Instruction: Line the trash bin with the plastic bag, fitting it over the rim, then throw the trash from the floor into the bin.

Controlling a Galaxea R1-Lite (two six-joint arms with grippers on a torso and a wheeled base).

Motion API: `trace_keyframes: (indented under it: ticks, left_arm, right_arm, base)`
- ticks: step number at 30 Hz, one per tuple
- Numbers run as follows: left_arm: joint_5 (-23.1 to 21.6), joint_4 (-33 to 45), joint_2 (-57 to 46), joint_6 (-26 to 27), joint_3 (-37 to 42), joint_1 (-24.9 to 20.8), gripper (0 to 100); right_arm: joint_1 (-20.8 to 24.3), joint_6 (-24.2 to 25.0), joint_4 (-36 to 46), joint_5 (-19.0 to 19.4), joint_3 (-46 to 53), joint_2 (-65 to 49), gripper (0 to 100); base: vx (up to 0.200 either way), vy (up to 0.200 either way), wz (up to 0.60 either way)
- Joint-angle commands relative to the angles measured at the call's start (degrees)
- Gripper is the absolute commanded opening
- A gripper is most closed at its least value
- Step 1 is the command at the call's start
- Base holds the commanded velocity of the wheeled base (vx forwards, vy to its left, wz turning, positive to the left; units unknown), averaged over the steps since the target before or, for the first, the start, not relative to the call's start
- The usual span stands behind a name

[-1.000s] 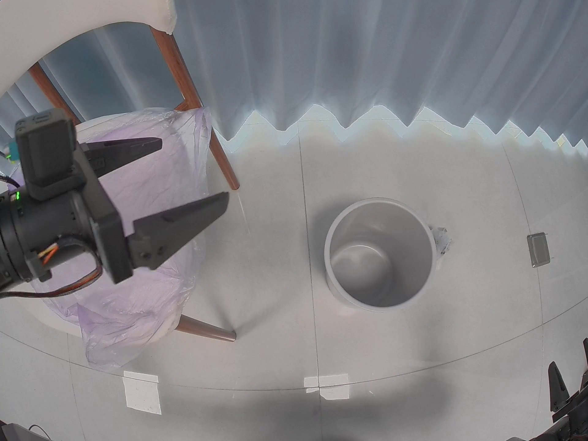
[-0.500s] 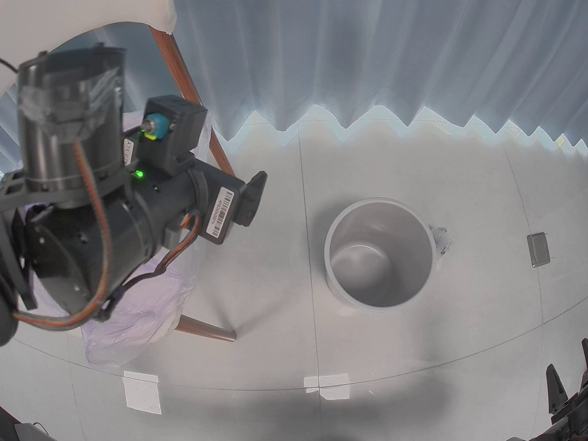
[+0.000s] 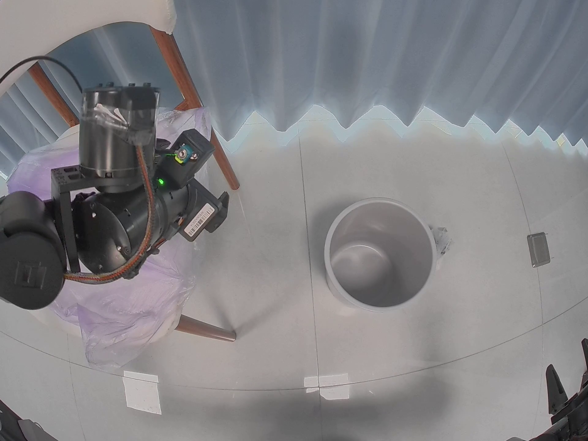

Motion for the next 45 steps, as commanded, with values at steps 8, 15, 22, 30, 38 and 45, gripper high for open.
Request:
trace_keyframes:
  ticks: [8,15,22,30,38,45]
  left_arm:
    - [6.55,-0.45,1.41,-0.28,4.13,-0.53,100]
    - [7.34,-0.45,2.99,-0.28,4.83,-0.27,100]
    - [7.78,-0.71,4.22,-0.01,5.45,-0.09,100]
    - [8.04,-2.56,4.40,0.07,7.21,1.58,100]
    - [8.04,-6.42,5.19,-0.45,8.35,2.37,0]
    - [7.25,-11.35,5.27,-1.86,8.79,1.75,0]
  right_arm:
    - [0.01,-0.02,-0.02,0.02,1.01,-0.88,100]
    - [0.01,-0.02,-0.02,0.11,1.01,-0.88,100]
    - [0.01,-0.02,-0.02,0.02,1.01,-0.88,100]
    - [0.01,-0.02,-0.02,0.11,1.01,-0.88,100]
    - [0.01,-0.02,-0.02,0.37,1.01,-0.88,100]
    - [0.01,-0.11,-0.02,0.37,1.01,-0.88,100]
  base:
    - [0.000,0.000,0.00]
    - [0.000,0.000,0.00]
    - [0.000,0.000,0.00]
    - [0.000,0.000,0.00]
    - [0.000,0.000,0.00]
    - [0.000,0.000,0.00]
